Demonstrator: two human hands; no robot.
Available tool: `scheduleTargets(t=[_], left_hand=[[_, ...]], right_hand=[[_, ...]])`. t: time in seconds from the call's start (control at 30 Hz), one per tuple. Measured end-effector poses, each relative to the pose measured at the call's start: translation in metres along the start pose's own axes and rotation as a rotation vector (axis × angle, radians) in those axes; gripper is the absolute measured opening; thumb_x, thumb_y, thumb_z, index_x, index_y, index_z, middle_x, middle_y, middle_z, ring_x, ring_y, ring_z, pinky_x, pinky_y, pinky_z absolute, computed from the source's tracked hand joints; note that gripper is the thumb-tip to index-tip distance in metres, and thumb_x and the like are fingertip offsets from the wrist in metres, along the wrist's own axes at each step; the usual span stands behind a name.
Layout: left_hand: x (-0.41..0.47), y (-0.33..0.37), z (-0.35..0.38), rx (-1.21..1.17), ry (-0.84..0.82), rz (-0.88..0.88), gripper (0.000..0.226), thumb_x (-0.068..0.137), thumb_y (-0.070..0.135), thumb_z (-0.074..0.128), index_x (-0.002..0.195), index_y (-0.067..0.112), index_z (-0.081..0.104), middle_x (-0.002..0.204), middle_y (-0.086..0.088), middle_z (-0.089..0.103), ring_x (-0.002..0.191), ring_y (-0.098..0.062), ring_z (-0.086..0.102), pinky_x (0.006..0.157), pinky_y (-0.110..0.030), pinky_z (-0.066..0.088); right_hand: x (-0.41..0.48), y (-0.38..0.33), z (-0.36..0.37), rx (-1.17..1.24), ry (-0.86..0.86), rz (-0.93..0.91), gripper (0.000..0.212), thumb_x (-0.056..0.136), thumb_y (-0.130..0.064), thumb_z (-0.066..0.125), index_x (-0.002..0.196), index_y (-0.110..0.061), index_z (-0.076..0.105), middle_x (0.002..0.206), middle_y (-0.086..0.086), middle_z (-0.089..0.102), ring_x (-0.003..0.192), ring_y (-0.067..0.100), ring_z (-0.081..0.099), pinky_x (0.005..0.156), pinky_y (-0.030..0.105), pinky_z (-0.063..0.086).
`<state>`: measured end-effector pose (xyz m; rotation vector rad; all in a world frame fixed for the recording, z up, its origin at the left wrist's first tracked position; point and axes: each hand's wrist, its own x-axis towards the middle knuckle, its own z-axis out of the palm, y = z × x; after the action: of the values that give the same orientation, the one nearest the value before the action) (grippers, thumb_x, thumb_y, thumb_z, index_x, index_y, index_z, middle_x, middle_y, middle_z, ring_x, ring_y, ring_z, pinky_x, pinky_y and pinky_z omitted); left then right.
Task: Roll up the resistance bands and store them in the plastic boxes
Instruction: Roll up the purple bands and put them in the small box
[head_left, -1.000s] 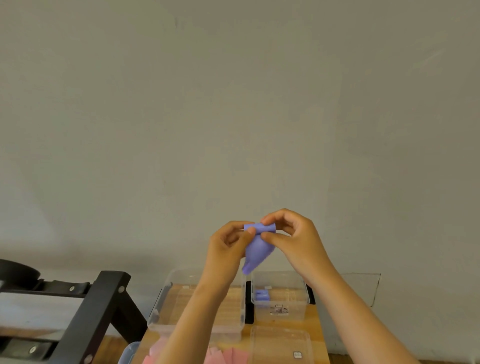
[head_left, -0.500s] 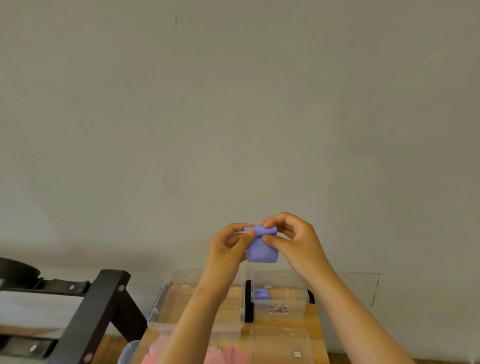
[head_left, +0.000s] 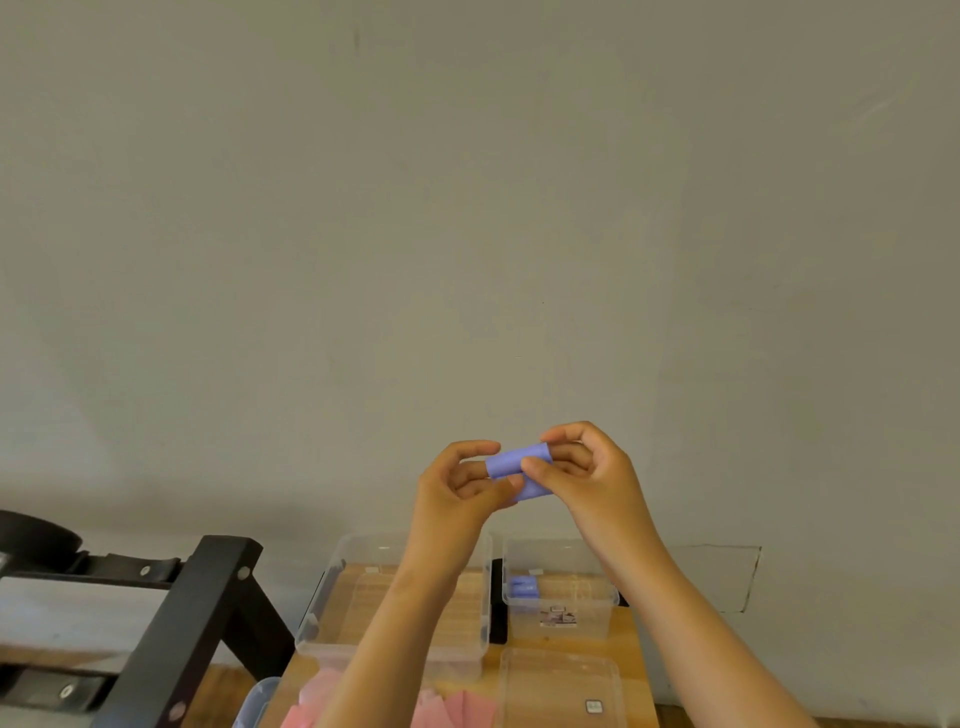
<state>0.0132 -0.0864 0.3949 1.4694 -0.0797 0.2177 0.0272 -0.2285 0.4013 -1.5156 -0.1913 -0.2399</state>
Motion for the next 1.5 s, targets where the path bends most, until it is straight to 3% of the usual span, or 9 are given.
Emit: scheduleTargets(t=[0.1,0.23,0.37,0.47,0.63,0.87,1.1,1.37,1.5], left_hand=[[0.0,0.0,0.0,0.007,-0.026,0.001,0.031,0.081,-0.007,0.066,0.108,0.01,0.064,0.092,-0.013,0.074,0.085,-0.024,0.072,0.071,-0.024,0.056],[-0.001,0.001,-0.002,0.001,-0.091,0.006,0.031,0.083,-0.011,0.059,0.109,0.006,0.064,0.091,-0.014,0.074,0.088,-0.026,0.072,0.075,-0.028,0.056],[-0.002,0.001,-0.001,0.015,-0.114,0.023,0.026,0.088,-0.007,0.057,0.109,0.006,0.065,0.084,-0.005,0.074,0.087,-0.021,0.071,0.076,-0.028,0.056],[0.0,-0.001,0.003,0.059,-0.024,0.062,0.02,0.085,0.001,0.066,0.105,0.007,0.065,0.095,-0.007,0.074,0.088,-0.018,0.071,0.073,-0.022,0.054],[0.001,-0.002,0.007,0.097,0.112,0.14,0.023,0.083,0.002,0.07,0.101,0.015,0.065,0.092,-0.006,0.072,0.083,-0.018,0.07,0.072,-0.021,0.055],[-0.006,-0.008,0.028,0.147,0.181,0.218,0.027,0.093,0.014,0.059,0.117,0.026,0.06,0.097,0.003,0.07,0.088,-0.008,0.066,0.076,-0.018,0.051],[-0.007,-0.004,0.033,0.161,0.144,0.238,0.026,0.096,0.01,0.052,0.112,0.031,0.056,0.1,0.011,0.068,0.093,0.0,0.065,0.079,-0.014,0.049],[-0.006,-0.004,0.038,0.221,0.052,0.186,0.041,0.102,0.017,0.039,0.142,0.022,0.033,0.112,0.017,0.058,0.097,0.02,0.054,0.08,0.0,0.04],[-0.006,-0.001,0.038,0.203,0.046,0.162,0.042,0.101,0.025,0.038,0.142,0.027,0.032,0.115,0.016,0.058,0.103,0.015,0.054,0.082,0.002,0.038]], right_hand=[[0.0,0.0,0.002,-0.002,0.037,-0.014,0.015,0.081,-0.008,0.073,0.091,-0.01,0.062,0.082,0.0,0.071,0.069,0.002,0.067,0.062,0.014,0.05],[0.002,0.001,0.002,0.026,0.099,0.014,0.012,0.082,-0.012,0.073,0.089,-0.01,0.063,0.065,-0.003,0.071,0.059,0.008,0.064,0.06,0.022,0.054],[0.002,0.003,0.004,0.007,0.136,0.009,0.011,0.081,-0.017,0.074,0.089,-0.016,0.067,0.07,-0.006,0.072,0.068,0.004,0.066,0.063,0.019,0.051],[0.002,0.004,0.006,-0.009,0.139,0.017,0.012,0.081,-0.019,0.074,0.089,-0.017,0.066,0.072,-0.006,0.072,0.071,0.004,0.067,0.065,0.02,0.049],[-0.001,0.004,0.011,-0.003,0.219,0.009,0.023,0.079,-0.025,0.076,0.09,-0.017,0.058,0.071,-0.003,0.072,0.068,0.003,0.066,0.061,0.014,0.048],[-0.006,0.002,0.022,0.057,0.305,-0.092,0.013,0.084,-0.023,0.073,0.083,-0.015,0.063,0.069,-0.008,0.07,0.068,0.003,0.067,0.06,0.011,0.046],[-0.006,-0.002,0.018,0.034,0.286,-0.159,0.009,0.087,-0.017,0.069,0.081,-0.011,0.069,0.072,-0.006,0.071,0.068,0.0,0.066,0.06,0.008,0.045],[-0.005,0.0,0.02,-0.043,0.288,-0.174,0.019,0.087,-0.02,0.068,0.071,-0.011,0.066,0.065,-0.01,0.067,0.064,0.002,0.062,0.06,0.009,0.043],[-0.005,0.002,0.02,-0.067,0.289,-0.186,0.023,0.089,-0.019,0.066,0.067,-0.013,0.063,0.063,-0.008,0.064,0.061,0.003,0.059,0.058,0.011,0.042]])
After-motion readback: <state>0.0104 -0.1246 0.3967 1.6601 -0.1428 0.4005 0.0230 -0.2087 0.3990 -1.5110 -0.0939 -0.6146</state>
